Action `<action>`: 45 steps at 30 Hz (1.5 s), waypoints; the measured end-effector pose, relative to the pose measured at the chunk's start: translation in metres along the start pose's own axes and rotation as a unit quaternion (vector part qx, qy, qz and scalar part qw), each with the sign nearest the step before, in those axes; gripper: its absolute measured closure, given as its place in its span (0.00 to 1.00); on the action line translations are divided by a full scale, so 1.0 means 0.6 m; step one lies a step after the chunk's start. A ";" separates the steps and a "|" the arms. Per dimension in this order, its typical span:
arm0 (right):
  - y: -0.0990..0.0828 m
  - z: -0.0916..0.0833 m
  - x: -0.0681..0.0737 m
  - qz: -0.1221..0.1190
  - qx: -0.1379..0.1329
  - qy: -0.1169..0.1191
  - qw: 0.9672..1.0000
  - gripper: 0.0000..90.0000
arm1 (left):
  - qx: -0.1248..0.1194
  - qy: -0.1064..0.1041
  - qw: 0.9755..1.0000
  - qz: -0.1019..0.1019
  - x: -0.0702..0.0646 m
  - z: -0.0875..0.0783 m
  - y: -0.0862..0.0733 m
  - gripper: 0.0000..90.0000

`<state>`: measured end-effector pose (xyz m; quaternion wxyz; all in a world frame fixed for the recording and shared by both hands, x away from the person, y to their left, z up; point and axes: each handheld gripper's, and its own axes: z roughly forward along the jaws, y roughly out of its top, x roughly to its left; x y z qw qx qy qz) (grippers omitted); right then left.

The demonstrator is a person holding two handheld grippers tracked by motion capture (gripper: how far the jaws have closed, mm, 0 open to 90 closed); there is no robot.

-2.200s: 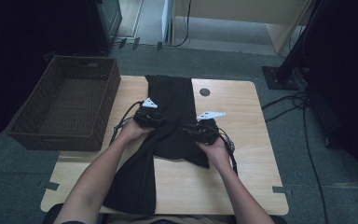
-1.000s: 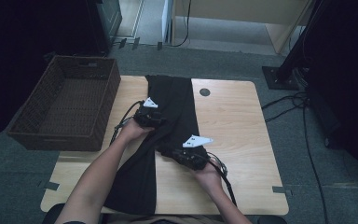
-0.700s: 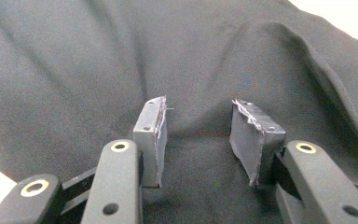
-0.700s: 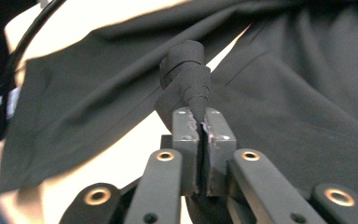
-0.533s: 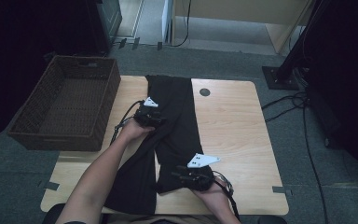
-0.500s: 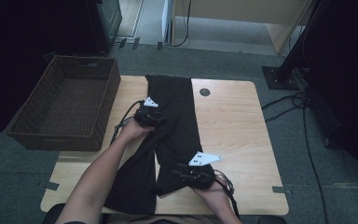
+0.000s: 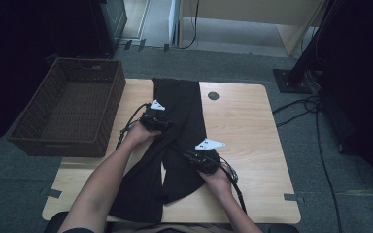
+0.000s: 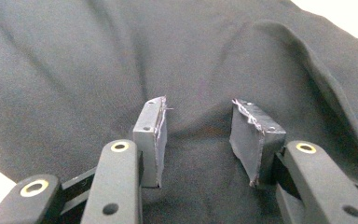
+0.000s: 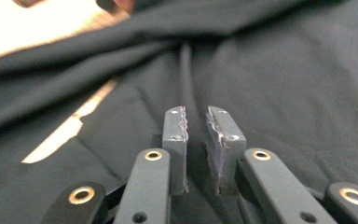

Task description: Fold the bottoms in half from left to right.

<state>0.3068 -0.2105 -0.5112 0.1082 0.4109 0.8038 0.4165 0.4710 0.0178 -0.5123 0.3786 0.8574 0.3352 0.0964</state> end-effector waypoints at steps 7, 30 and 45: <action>-0.007 0.011 0.004 -0.011 0.014 -0.003 1.000 0.84 | 0.002 0.007 1.000 -0.013 -0.003 0.000 0.002 0.62; -0.024 -0.043 0.041 -0.034 -0.003 0.052 0.998 0.79 | 0.009 -0.003 1.000 0.019 -0.025 -0.030 -0.028 0.58; -0.047 -0.054 0.075 -0.044 0.003 0.076 0.996 0.82 | 0.006 0.006 1.000 0.002 -0.019 -0.023 -0.021 0.58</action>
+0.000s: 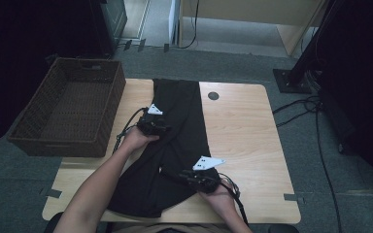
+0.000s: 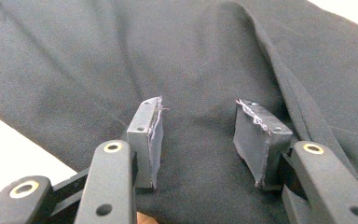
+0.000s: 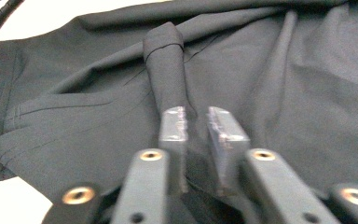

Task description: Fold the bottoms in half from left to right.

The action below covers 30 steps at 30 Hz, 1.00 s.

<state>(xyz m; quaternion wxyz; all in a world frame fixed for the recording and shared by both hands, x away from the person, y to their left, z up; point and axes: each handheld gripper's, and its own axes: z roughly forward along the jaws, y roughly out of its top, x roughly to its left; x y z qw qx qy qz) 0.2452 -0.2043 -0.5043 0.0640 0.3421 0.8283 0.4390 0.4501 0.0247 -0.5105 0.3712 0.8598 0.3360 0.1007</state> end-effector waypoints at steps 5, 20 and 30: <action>-0.002 -0.015 0.010 -0.007 -0.003 0.016 1.000 0.75 | 0.000 -0.001 1.000 -0.001 0.001 0.000 0.000 0.58; 0.001 -0.057 0.004 -0.007 -0.008 -0.009 1.000 1.00 | 0.000 -0.002 1.000 0.002 0.001 -0.001 0.000 0.58; 0.003 -0.024 0.027 -0.013 -0.007 0.017 1.000 0.93 | 0.000 -0.002 1.000 0.001 0.001 0.000 0.000 0.59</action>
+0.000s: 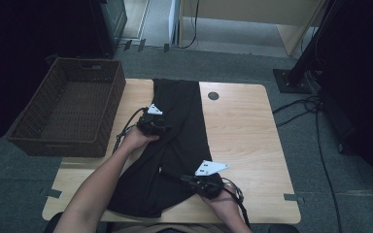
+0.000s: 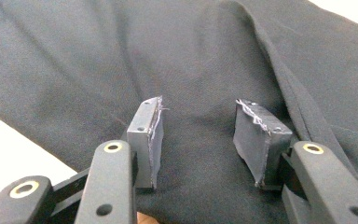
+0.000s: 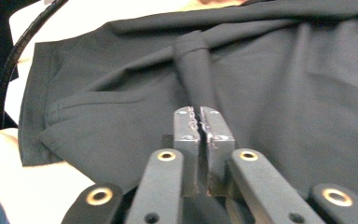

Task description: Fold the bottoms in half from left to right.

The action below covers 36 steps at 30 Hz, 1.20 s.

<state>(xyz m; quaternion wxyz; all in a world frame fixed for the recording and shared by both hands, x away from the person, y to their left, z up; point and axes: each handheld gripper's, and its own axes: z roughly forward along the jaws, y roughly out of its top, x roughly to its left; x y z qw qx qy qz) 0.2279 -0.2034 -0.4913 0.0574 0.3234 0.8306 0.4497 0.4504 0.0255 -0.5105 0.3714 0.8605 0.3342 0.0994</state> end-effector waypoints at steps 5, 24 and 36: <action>-0.006 0.049 0.014 -0.008 0.008 0.001 1.000 0.85 | -0.001 0.001 1.000 0.002 0.000 0.000 0.000 0.59; 0.036 0.114 -0.061 -0.032 0.015 -0.093 0.995 0.69 | 0.004 0.037 0.999 -0.013 0.018 0.022 0.027 0.59; 0.075 0.112 -0.115 0.017 -0.014 -0.104 0.994 0.67 | 0.002 0.035 0.999 -0.014 0.019 0.022 0.026 0.59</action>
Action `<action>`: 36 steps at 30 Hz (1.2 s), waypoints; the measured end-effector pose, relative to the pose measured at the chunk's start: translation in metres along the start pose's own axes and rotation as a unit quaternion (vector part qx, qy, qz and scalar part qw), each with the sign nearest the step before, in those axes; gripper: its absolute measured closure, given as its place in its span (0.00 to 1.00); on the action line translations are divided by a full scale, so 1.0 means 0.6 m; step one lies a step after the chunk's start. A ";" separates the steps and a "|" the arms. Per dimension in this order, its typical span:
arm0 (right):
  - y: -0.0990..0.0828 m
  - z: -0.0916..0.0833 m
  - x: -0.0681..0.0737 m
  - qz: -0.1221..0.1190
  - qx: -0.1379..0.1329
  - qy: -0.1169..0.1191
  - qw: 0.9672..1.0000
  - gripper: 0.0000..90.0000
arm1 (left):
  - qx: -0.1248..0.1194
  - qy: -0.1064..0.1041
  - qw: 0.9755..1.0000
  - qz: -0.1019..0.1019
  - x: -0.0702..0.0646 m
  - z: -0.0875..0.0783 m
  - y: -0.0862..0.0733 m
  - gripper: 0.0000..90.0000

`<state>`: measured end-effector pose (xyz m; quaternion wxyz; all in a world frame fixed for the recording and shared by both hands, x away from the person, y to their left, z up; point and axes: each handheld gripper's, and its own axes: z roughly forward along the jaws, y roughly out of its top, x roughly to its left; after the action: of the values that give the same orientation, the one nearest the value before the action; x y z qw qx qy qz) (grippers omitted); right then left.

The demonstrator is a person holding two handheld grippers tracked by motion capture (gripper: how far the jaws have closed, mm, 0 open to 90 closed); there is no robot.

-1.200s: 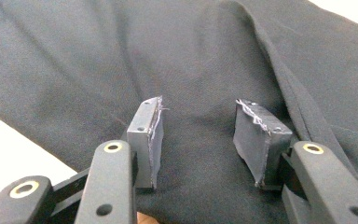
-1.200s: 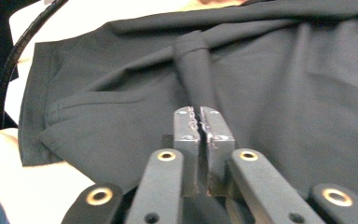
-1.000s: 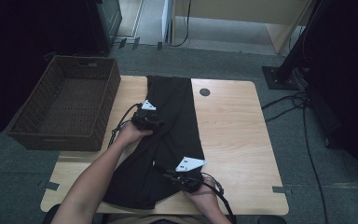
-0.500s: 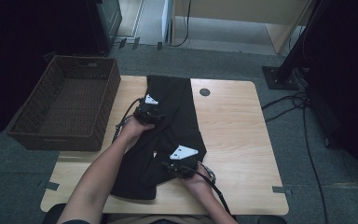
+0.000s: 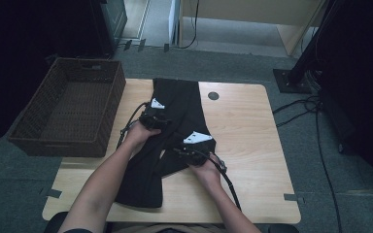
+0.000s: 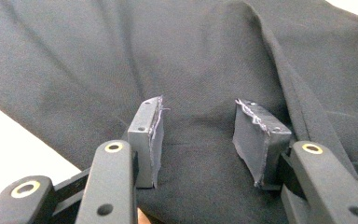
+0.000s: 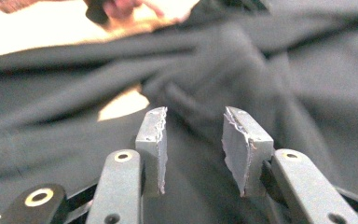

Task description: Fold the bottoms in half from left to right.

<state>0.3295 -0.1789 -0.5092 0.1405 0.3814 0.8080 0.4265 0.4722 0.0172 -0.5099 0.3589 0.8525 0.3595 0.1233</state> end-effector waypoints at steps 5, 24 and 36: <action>0.008 0.003 0.013 -0.027 -0.007 0.007 1.000 0.64 | 0.001 0.001 1.000 -0.003 -0.001 0.000 0.000 0.59; -0.001 -0.059 0.037 -0.033 -0.023 0.009 0.999 0.97 | 0.002 -0.001 1.000 0.003 0.001 -0.002 -0.001 0.59; -0.051 -0.189 0.063 -0.017 -0.045 0.007 0.999 0.83 | 0.003 0.001 1.000 0.000 -0.001 -0.001 0.000 0.59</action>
<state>0.2264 -0.2276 -0.4623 0.1591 0.3584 0.7951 0.4626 0.4715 0.0174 -0.5094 0.3558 0.8535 0.3602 0.1233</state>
